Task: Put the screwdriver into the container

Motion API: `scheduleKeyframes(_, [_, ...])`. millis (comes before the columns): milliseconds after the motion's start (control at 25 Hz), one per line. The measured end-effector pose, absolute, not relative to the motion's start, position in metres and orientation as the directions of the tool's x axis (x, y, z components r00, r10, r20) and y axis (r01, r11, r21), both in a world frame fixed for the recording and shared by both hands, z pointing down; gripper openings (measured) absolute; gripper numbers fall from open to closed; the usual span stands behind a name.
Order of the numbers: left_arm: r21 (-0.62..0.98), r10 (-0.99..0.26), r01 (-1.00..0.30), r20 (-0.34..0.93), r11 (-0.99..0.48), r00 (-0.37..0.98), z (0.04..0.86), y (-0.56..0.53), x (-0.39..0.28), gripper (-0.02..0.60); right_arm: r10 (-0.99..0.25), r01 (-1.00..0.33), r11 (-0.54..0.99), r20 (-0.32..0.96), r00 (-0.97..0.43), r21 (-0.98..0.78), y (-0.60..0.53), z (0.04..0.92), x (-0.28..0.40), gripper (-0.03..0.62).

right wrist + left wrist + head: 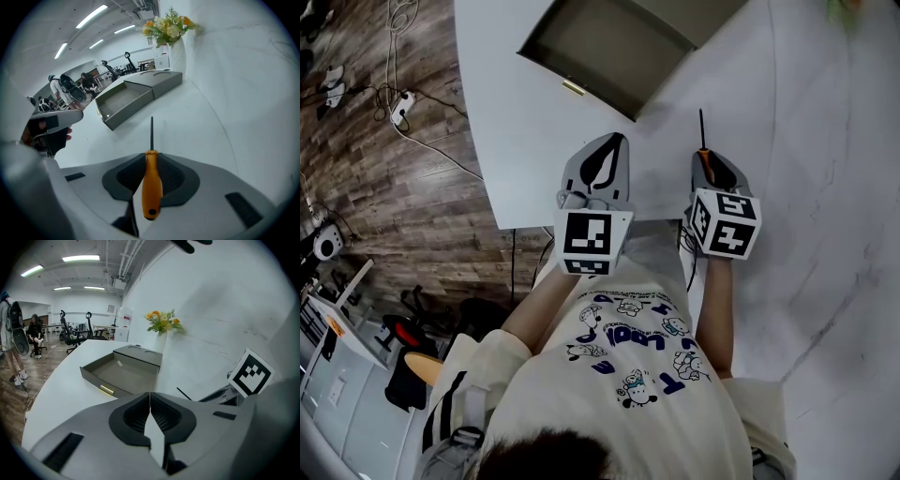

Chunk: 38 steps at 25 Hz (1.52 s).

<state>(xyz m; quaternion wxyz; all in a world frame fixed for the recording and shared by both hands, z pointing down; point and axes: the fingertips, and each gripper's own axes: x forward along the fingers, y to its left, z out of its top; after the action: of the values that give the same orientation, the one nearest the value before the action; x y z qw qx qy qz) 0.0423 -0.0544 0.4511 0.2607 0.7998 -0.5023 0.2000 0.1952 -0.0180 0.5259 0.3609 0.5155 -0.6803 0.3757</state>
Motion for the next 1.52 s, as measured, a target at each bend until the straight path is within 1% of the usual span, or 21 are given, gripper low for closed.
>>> scheduleKeyframes(720, [0.230,-0.748,-0.906,0.512,-0.356,0.423,0.414,-0.067,0.039,0.018,-0.508,-0.972,0.198,0.835,-0.212,-0.127,-0.042,0.487,0.182,0.095])
scheduleKeyframes(1120, [0.231,-0.795,-0.920,0.465,-0.317,0.391,0.390,-0.078,0.026,0.018,-0.540,-0.959,0.259,0.806,-0.243,-0.115,-0.061,0.461,0.162,0.095])
scheduleKeyframes(1520, [0.241,-0.844,-0.940,0.426,-0.240,0.325,0.368,-0.086,0.005,0.018,-0.562,-0.932,0.348,0.773,-0.294,-0.102,-0.088,0.434,0.136,0.095])
